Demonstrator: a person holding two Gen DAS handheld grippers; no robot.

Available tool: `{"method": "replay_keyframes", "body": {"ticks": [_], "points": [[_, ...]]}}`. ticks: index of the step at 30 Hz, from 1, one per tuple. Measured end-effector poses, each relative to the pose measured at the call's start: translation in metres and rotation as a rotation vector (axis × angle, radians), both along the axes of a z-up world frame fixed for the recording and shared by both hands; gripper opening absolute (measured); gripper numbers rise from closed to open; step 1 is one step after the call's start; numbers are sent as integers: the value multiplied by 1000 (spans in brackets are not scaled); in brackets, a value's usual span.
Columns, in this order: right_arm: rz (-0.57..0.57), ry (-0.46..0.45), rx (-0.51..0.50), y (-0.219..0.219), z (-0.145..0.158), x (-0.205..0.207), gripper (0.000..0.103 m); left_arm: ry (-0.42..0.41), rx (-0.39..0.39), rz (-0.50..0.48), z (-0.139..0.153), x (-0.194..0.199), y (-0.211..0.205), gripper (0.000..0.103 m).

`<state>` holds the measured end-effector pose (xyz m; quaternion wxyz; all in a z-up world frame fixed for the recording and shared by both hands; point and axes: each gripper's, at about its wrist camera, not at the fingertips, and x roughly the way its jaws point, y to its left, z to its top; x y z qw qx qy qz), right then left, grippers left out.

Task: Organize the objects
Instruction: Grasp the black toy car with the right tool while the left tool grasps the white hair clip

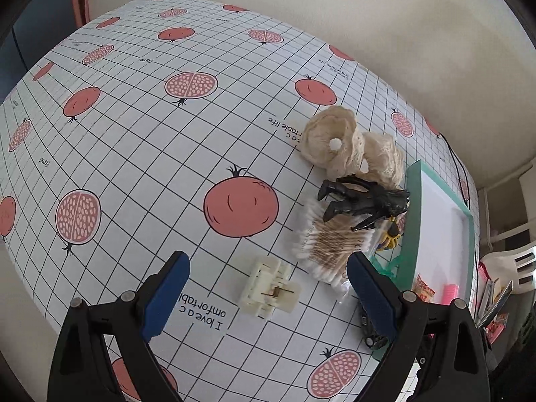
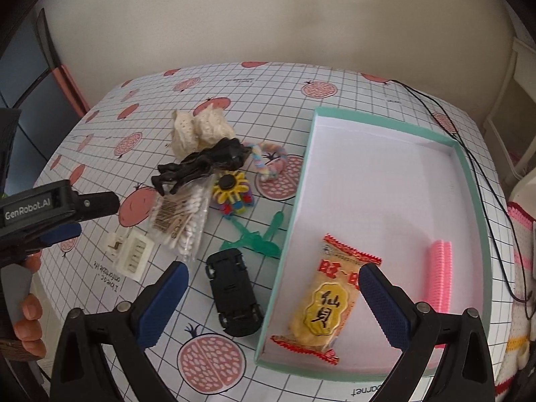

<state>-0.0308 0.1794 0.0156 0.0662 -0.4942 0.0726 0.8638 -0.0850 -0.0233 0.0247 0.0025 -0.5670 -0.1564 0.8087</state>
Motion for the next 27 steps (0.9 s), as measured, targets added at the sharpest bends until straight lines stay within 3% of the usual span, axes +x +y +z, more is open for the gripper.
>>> {"method": "replay_keyframes", "body": {"ticks": [11,16,27], "points": [[109,-60,-29,-28,-12,-7,75,-77,39,-29,-14,2,0,95],[137,-93,-25,-32,-19,-9,57,-73,39,-54,-14,3,6,95],[162,-154,14,-39,-35,-13,53,-84,11,-74,-17,3,11,90]]}}
